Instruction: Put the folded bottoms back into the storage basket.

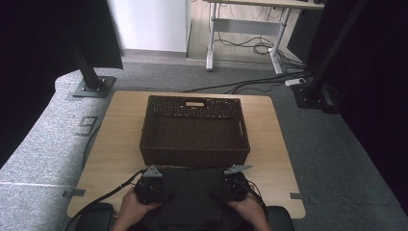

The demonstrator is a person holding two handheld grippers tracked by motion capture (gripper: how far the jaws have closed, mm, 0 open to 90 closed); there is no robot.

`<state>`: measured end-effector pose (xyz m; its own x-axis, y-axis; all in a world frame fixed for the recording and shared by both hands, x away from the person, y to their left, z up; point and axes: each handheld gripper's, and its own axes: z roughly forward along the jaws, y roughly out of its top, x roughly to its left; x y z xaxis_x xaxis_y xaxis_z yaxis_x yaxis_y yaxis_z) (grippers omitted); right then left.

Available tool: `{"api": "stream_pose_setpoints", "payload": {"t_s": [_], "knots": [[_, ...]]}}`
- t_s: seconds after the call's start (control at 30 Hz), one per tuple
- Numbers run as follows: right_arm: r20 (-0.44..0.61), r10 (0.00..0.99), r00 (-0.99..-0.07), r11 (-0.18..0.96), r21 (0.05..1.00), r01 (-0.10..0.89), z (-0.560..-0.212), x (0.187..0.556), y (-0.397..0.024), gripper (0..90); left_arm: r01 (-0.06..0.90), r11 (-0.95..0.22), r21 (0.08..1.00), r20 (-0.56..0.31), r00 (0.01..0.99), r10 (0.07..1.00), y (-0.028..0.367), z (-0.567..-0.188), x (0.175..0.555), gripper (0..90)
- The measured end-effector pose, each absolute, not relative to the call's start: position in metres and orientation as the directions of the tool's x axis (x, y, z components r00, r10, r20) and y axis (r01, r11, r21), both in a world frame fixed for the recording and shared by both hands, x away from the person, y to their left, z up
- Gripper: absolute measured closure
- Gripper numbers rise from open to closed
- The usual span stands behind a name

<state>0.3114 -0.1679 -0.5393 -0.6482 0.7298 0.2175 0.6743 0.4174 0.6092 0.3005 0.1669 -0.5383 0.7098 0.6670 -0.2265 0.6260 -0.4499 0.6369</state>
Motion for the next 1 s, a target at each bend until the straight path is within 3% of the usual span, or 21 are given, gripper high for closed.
{"api": "stream_pose_setpoints", "payload": {"t_s": [0.1,0.13,0.2,0.27,0.5,0.67,0.77,0.9,1.0], "knots": [[0.219,0.734,-0.643,0.410,0.612,0.676,-0.540,0.311,-0.172,2.0,0.631,-0.446,0.635,-0.230,0.706,0.670,0.168,-0.538,0.300,13.4],[0.224,0.730,-0.646,0.414,0.607,0.678,-0.539,0.311,-0.173,6.9,0.631,-0.444,0.636,-0.230,0.704,0.672,0.169,-0.538,0.300,13.4],[0.316,0.679,-0.662,0.397,0.600,0.694,-0.536,0.310,-0.176,27.2,0.629,-0.439,0.642,-0.228,0.703,0.674,0.169,-0.539,0.298,13.6],[0.388,0.645,-0.658,0.369,0.596,0.713,-0.538,0.310,-0.177,30.4,0.626,-0.437,0.646,-0.227,0.704,0.673,0.169,-0.539,0.297,14.7],[0.428,0.628,-0.651,0.360,0.582,0.730,-0.538,0.316,-0.166,35.7,0.626,-0.419,0.657,-0.256,0.709,0.657,0.167,-0.540,0.298,25.2],[0.481,0.606,-0.633,0.330,0.572,0.751,-0.542,0.322,-0.164,49.6,0.633,-0.408,0.658,-0.273,0.705,0.654,0.167,-0.540,0.299,30.6],[0.526,0.588,-0.614,0.312,0.553,0.772,-0.545,0.324,-0.167,59.3,0.645,-0.401,0.651,-0.297,0.702,0.648,0.167,-0.539,0.299,37.2],[0.523,0.584,-0.621,0.304,0.568,0.765,-0.544,0.319,-0.168,64.2,0.655,-0.392,0.647,-0.340,0.707,0.621,0.167,-0.538,0.298,55.9],[0.512,0.584,-0.630,0.297,0.587,0.753,-0.541,0.315,-0.169,65.7,0.650,-0.386,0.654,-0.345,0.711,0.613,0.168,-0.536,0.297,61.7]]}}
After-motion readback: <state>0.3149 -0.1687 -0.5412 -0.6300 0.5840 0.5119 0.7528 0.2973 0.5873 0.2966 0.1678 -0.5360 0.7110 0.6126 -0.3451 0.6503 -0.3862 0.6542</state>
